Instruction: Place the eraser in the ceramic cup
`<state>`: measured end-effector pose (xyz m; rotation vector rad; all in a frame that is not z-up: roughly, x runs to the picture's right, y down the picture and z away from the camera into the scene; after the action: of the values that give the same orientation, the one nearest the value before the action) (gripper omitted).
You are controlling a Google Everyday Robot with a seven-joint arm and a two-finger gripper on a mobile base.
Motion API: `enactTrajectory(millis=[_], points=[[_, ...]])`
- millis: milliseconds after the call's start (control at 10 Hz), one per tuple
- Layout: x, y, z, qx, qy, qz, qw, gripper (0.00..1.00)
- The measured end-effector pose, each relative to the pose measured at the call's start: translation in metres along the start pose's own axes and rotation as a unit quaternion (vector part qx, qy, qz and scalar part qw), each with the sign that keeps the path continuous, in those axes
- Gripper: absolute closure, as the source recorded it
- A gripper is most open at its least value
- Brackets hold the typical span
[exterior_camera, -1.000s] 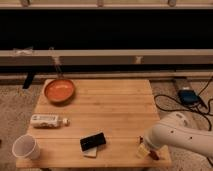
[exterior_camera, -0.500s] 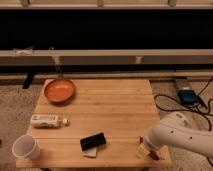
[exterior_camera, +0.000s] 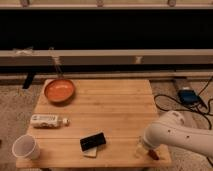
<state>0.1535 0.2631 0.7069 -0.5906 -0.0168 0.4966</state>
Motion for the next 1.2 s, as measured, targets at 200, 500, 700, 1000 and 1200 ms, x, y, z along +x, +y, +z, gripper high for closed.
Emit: enactTrajectory(millis=[200, 500, 700, 1000, 1200], points=[[-0.044, 0.012, 0.005, -0.011, -0.005, -0.077, 0.9969, 0.2], [-0.119, 0.045, 0.022, -0.033, -0.004, -0.219, 0.9752, 0.2], [-0.146, 0.074, 0.031, -0.04, -0.004, -0.29, 0.9562, 0.2], [-0.161, 0.108, 0.042, -0.053, -0.007, -0.351, 0.9349, 0.2], [-0.173, 0.113, 0.047, -0.059, -0.008, -0.368, 0.9277, 0.2]])
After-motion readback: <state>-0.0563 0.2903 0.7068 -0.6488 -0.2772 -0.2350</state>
